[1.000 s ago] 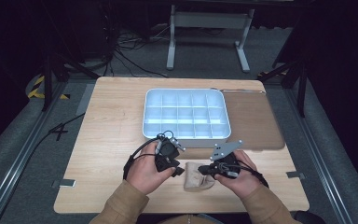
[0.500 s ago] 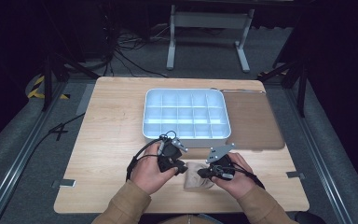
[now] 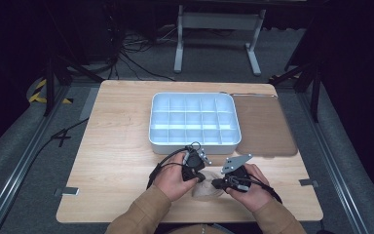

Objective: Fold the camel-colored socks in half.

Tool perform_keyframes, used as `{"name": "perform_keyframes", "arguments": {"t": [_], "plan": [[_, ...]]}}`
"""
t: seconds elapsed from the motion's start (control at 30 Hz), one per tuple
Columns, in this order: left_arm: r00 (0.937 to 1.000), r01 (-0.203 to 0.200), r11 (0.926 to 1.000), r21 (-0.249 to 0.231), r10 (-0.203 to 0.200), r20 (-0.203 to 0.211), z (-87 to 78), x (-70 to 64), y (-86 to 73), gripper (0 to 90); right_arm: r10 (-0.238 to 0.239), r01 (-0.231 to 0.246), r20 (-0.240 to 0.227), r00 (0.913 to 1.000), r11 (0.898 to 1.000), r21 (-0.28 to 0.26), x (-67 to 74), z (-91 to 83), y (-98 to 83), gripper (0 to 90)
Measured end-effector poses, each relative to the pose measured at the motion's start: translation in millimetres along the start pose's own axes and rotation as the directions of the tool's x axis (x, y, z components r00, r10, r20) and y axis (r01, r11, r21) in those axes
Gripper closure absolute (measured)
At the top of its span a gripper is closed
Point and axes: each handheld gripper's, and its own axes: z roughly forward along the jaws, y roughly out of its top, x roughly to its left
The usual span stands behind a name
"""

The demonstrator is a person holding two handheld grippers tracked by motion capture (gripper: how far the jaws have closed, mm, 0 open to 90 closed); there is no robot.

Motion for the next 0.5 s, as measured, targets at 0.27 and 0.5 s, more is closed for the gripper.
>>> {"name": "perform_keyframes", "arguments": {"t": [0.27,0.5], "plan": [[0.9999,0.01,0.9992,0.037,-0.01,0.01,3.3,1.4,0.0,89.3,0.028,-0.029,0.011,0.9995,0.999,0.04,-3.0,4.2,-10.8,86.8],[0.9996,0.023,0.9988,0.043,-0.024,0.014,6.3,0.8,-2.1,89.5,0.016,-0.018,0.032,0.9994,0.997,0.073,0.1,9.1,-11.0,89.3]]}}
